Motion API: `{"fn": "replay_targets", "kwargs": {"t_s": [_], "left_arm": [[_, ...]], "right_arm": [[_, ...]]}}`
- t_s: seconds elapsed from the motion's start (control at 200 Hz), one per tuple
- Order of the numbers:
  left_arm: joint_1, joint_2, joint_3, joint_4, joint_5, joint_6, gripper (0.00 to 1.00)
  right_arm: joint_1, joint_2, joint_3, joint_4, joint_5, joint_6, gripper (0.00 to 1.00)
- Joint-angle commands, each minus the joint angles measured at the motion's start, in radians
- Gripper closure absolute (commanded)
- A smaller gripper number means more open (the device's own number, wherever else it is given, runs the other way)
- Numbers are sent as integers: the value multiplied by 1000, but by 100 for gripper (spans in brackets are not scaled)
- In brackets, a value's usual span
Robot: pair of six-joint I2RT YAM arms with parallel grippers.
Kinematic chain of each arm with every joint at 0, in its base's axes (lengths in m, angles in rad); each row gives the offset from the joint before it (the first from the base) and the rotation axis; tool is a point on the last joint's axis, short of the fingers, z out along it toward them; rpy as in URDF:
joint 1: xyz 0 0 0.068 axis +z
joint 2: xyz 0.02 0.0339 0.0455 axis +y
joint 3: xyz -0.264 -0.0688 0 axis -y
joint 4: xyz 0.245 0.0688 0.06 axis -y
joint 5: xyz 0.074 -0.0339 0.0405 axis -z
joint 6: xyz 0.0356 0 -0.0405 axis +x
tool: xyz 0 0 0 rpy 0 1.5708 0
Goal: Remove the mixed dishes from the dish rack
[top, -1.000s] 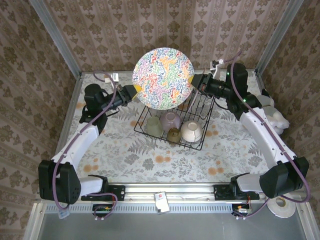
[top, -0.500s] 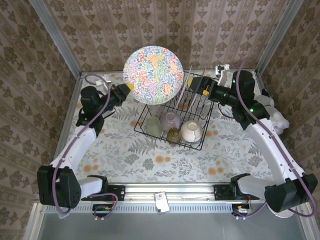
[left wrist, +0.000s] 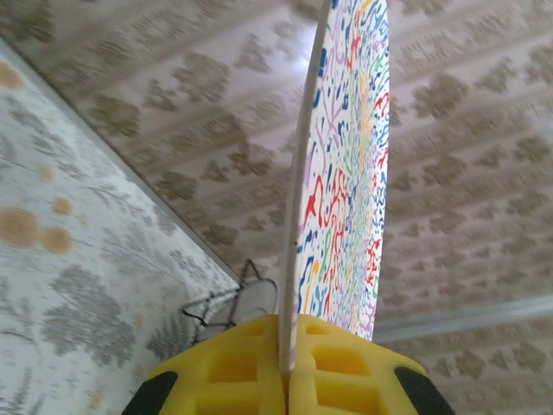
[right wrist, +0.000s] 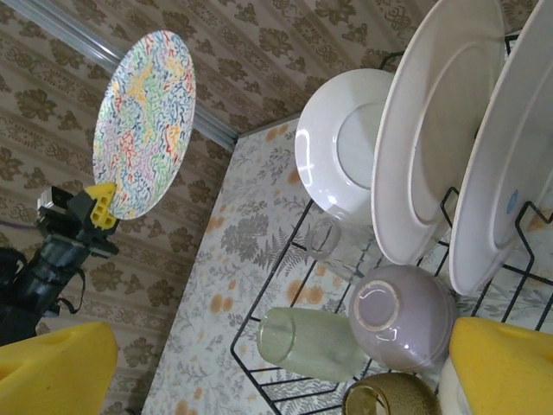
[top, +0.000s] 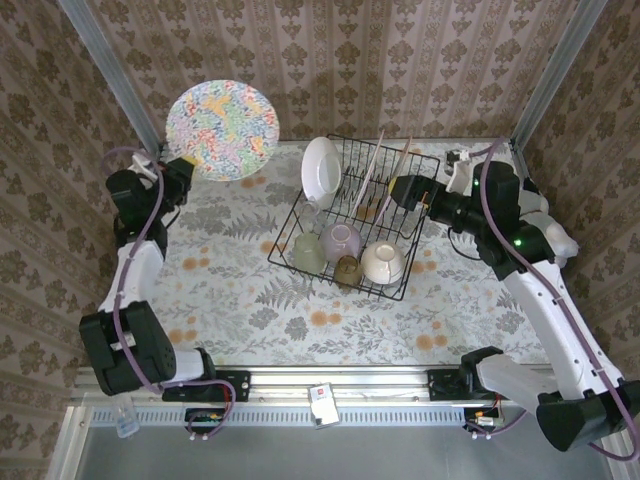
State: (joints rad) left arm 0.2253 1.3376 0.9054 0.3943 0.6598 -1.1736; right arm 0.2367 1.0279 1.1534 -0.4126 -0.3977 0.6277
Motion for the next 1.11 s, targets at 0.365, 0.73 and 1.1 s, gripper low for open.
{"fn": "replay_targets", "kwargs": {"t_s": [0.365, 0.73, 1.1], "left_arm": [[133, 330, 20, 99, -28, 68, 100], [151, 508, 96, 89, -53, 135, 100], [177, 650, 85, 245, -47, 87, 100]], "right_arm": [[5, -47, -53, -98, 58, -53, 0], [3, -34, -63, -88, 39, -77, 0], [7, -47, -86, -59, 2, -107, 0]]}}
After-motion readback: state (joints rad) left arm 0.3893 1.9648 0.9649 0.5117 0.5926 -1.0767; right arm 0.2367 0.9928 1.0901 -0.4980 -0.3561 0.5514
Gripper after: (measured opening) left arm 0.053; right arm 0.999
